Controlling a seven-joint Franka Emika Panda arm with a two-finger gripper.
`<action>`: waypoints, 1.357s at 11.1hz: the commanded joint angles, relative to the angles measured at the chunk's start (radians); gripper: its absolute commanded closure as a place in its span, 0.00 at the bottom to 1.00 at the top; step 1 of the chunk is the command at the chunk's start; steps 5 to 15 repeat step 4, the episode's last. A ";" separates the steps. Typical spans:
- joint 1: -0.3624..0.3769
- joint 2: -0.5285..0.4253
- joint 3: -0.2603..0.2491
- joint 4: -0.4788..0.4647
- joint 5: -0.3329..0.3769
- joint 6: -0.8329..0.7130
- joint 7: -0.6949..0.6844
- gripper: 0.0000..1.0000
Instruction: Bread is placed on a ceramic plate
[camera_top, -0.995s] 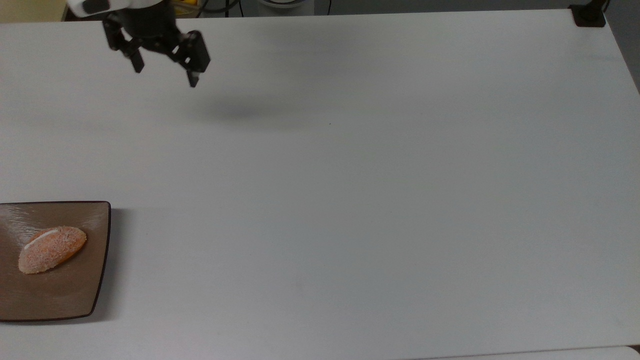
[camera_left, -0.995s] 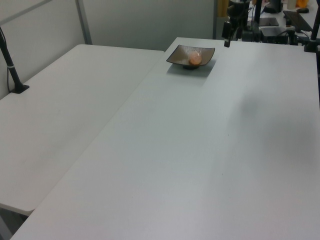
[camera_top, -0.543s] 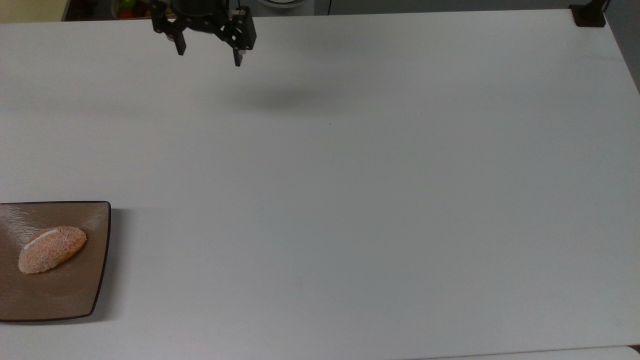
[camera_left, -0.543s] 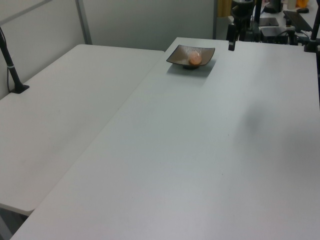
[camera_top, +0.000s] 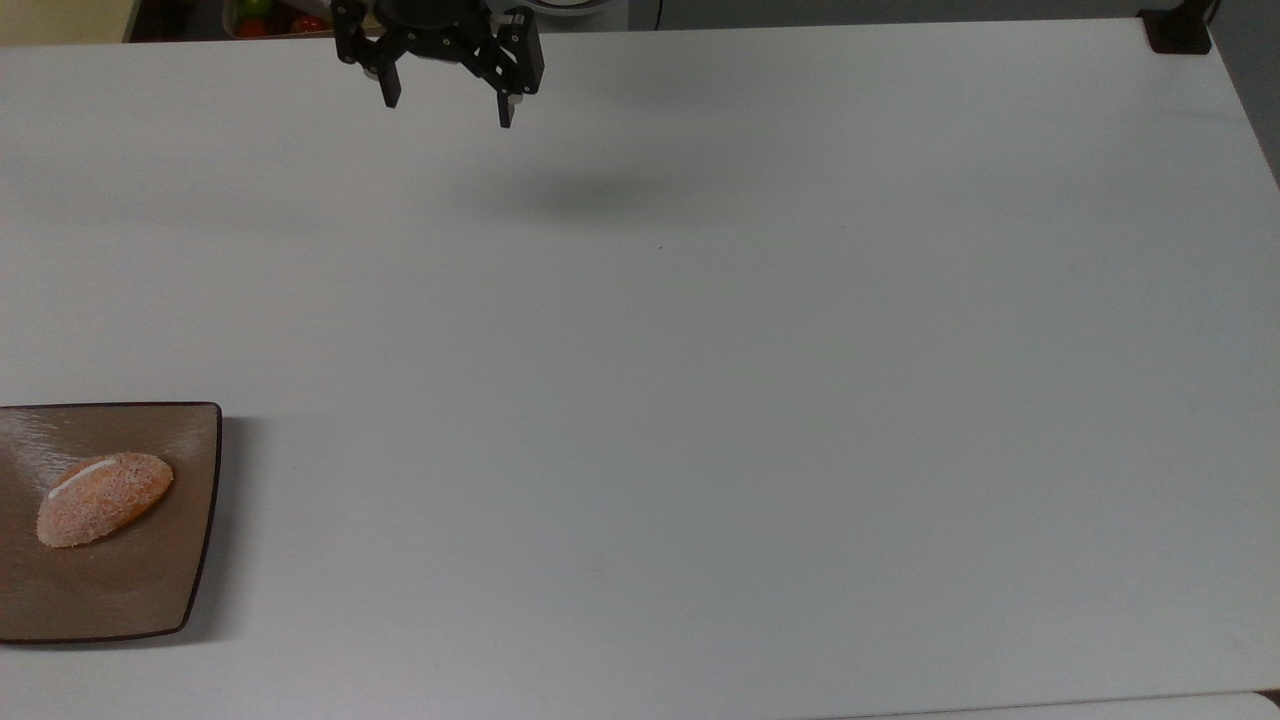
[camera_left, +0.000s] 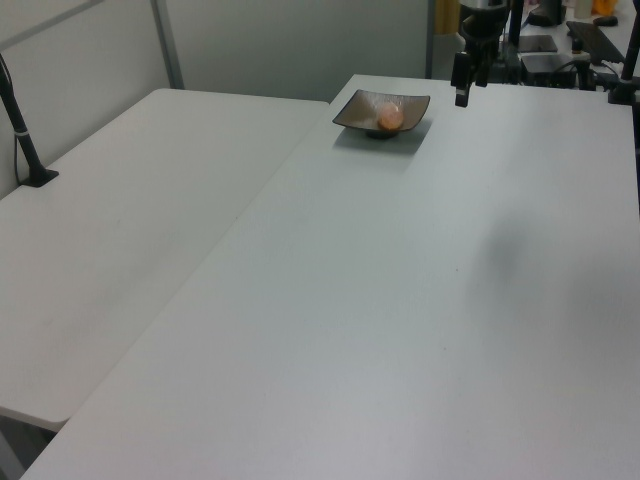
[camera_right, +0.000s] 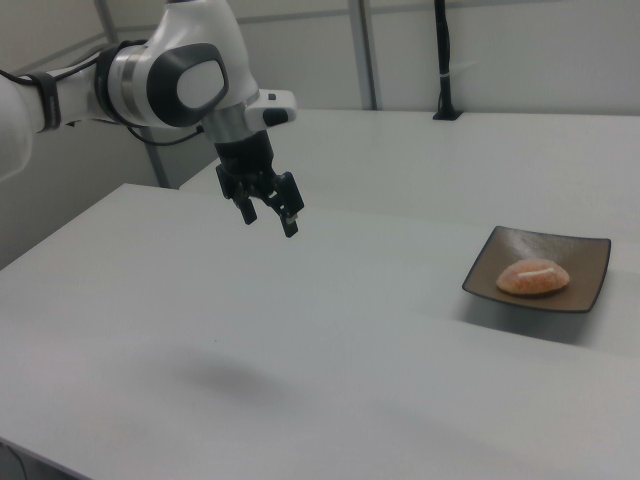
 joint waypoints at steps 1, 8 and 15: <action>0.017 -0.034 -0.008 -0.021 -0.012 -0.018 0.027 0.00; 0.017 -0.039 -0.008 -0.021 -0.009 -0.019 0.027 0.00; 0.017 -0.039 -0.008 -0.021 -0.009 -0.019 0.027 0.00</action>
